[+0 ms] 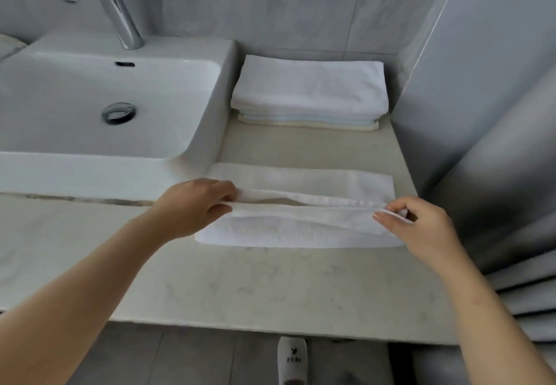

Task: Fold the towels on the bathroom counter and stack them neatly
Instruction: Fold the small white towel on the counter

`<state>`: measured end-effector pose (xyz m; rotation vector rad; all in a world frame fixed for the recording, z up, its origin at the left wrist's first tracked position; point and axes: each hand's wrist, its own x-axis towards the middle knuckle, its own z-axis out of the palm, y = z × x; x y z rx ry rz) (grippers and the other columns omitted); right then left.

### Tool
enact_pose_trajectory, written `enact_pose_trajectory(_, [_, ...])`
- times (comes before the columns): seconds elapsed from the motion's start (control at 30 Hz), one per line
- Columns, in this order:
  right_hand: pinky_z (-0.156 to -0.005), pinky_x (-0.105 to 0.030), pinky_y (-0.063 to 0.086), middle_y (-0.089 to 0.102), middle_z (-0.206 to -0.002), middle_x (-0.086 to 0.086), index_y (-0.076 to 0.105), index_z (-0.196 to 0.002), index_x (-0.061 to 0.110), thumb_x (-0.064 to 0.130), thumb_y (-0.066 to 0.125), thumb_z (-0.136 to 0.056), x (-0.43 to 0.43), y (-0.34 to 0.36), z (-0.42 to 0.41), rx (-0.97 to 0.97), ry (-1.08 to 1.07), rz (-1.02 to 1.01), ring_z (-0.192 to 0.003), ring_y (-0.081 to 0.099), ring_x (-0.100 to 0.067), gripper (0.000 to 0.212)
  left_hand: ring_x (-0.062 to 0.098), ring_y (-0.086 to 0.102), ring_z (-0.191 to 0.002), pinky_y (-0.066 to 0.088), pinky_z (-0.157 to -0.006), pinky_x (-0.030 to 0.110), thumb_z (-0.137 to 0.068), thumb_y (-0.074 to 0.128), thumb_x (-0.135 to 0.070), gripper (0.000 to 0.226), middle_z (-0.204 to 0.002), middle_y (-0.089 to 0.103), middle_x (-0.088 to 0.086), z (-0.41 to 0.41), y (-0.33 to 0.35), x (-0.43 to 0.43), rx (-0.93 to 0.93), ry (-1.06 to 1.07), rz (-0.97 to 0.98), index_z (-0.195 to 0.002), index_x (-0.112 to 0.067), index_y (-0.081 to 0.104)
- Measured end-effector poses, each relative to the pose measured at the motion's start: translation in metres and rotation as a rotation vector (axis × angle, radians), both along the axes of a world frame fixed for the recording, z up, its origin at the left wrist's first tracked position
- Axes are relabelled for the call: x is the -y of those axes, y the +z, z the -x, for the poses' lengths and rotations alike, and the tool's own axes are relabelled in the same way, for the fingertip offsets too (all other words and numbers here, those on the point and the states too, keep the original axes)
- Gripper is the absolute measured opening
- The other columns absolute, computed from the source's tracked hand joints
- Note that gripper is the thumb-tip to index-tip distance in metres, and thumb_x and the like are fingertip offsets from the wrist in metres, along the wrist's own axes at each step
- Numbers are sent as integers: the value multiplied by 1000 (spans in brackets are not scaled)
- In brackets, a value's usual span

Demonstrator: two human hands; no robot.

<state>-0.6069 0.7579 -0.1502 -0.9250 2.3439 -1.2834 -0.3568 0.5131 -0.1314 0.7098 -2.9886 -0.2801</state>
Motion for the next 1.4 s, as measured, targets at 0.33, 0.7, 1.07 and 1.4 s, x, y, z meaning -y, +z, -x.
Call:
enact_pose_trajectory(0.33, [-60, -25, 35, 50, -68, 2, 57, -73, 8, 21, 67, -85, -38, -9, -94, 118, 48, -175, -65, 45, -13, 20, 12, 50, -77, 40, -68, 23, -96, 47, -30, 15, -84, 51, -9, -74, -11, -42, 361, 17, -325, -110, -26, 49])
enact_pose_trajectory(0.7, [-50, -14, 36, 54, -59, 5, 56, -68, 9, 11, 69, -82, -86, 2, -148, 359, 116, -209, -60, 47, -8, 19, 5, 55, -80, 40, -71, 21, -90, 54, -25, 9, -82, 58, -15, -117, 19, -52, 525, -11, -680, -86, -32, 58])
enact_pose_trajectory(1.07, [-49, -11, 31, 45, -56, 11, 50, -60, 14, 11, 77, -73, -71, 14, -128, 78, -142, 101, -58, 38, -5, 30, 8, 44, -66, 35, -64, 24, -87, 62, -36, 25, -71, 50, -9, -103, 34, -23, 224, -119, -308, -70, -30, 44])
enact_pose_trajectory(1.4, [-59, -26, 35, 51, -64, -3, 59, -63, 17, 4, 78, -71, -50, 25, -81, 79, 65, -108, -62, 43, -13, 24, 8, 38, -62, 32, -57, 20, -89, 60, -25, 28, -72, 47, -7, -85, 19, 0, 177, 9, -285, -72, -25, 38])
